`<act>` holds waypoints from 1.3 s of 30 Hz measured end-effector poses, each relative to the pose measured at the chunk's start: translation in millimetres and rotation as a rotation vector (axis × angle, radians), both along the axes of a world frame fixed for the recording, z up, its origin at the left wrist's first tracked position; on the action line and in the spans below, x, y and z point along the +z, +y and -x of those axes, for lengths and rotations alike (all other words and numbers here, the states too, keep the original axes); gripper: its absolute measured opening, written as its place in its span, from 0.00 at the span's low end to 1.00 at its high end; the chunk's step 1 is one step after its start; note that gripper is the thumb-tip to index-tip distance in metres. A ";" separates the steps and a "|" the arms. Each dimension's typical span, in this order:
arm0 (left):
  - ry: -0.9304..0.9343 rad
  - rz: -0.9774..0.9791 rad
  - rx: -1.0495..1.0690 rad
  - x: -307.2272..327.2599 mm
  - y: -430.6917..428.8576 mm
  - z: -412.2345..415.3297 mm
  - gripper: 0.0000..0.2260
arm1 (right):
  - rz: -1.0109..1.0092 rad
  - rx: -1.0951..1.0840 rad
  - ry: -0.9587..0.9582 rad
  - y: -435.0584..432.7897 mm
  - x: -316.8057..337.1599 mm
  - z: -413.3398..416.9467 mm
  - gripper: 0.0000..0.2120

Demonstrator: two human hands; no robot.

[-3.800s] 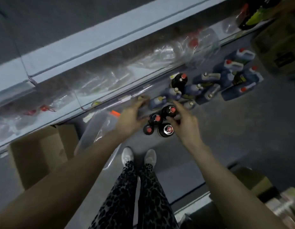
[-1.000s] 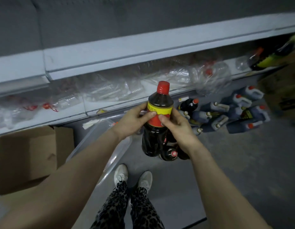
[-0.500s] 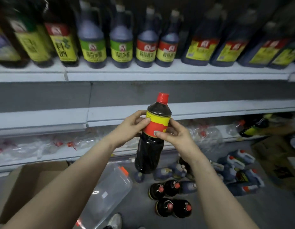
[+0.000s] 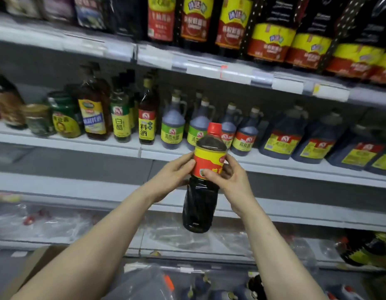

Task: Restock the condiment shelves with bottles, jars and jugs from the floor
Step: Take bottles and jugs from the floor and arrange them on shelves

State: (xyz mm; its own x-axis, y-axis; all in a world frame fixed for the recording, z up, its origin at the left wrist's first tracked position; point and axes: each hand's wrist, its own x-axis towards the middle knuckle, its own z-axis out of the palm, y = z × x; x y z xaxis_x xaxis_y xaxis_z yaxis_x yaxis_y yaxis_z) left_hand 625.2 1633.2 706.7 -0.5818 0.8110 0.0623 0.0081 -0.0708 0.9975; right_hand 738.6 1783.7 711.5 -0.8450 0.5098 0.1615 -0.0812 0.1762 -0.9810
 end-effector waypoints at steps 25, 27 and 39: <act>0.488 -0.140 0.322 134.6 -145.3 189.4 0.31 | -0.284 -0.012 0.062 -146.1 175.6 207.9 0.34; 0.512 -0.149 0.294 146.9 -151.0 198.6 0.35 | -0.272 -0.002 0.081 -152.3 186.7 214.2 0.33; 0.776 -0.132 0.311 247.9 -145.7 219.7 0.35 | -0.468 -0.155 0.233 -160.3 274.3 240.4 0.25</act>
State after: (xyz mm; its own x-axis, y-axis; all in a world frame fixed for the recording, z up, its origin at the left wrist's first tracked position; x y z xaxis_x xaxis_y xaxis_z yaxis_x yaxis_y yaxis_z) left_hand 405.5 1487.5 954.7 -0.5302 0.5791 0.6193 0.7256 -0.0679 0.6847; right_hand 498.2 1623.4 985.8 -0.6799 0.4545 0.5755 -0.2257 0.6169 -0.7540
